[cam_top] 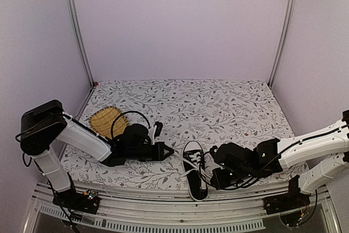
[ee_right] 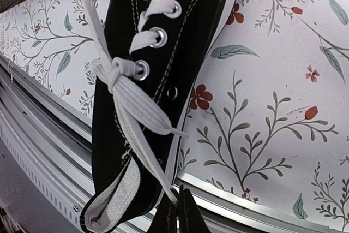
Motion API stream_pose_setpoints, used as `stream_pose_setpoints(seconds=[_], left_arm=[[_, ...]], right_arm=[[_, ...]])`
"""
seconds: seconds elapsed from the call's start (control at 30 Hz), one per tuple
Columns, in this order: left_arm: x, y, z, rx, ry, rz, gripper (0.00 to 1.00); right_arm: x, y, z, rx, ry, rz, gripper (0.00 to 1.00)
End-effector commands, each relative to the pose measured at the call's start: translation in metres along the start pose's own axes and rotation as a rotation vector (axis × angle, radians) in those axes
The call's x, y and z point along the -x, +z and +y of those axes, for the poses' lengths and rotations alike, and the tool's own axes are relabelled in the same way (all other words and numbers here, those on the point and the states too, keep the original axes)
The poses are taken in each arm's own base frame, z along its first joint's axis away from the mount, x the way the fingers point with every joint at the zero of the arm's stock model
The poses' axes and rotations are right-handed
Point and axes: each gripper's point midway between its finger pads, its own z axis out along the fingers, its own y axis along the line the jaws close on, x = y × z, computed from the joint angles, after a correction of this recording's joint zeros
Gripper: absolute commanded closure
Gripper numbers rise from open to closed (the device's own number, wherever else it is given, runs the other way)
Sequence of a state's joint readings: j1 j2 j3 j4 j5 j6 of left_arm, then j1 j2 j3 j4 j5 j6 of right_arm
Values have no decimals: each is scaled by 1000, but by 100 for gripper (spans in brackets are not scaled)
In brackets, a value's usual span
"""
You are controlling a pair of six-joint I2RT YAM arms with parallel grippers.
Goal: Tie the shoes
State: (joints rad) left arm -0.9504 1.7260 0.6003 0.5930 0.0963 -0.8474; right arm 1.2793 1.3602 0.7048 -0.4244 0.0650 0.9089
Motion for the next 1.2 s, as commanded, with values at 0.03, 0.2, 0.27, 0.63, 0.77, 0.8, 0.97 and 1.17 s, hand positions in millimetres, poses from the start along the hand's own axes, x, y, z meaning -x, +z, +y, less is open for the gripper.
stream_pose_setpoints(seconds=[0.03, 0.2, 0.27, 0.63, 0.77, 0.8, 0.97, 1.17], left_arm=[[20, -7, 32, 114, 0, -63, 100], [22, -6, 30, 104, 12, -59, 100], [23, -5, 24, 82, 33, -51, 87], [79, -29, -37, -12, 295, -87, 8], [116, -45, -12, 41, 280, -115, 8], [126, -52, -1, 63, 273, -132, 8], [180, -119, 94, 239, 172, -302, 8], [206, -254, 188, 534, 63, -638, 5]], right_arm=[[-21, -3, -20, -46, 11, 75, 98], [-18, -7, -17, -31, 12, 62, 98], [-13, -11, -11, -6, -11, 45, 96], [64, -57, 10, 91, -74, -140, 8], [117, -61, -17, 46, -38, -220, 1], [131, -61, -29, 29, -20, -243, 1], [193, -75, -117, 2, 129, -392, 1], [218, -132, -244, -104, 313, -669, 1]])
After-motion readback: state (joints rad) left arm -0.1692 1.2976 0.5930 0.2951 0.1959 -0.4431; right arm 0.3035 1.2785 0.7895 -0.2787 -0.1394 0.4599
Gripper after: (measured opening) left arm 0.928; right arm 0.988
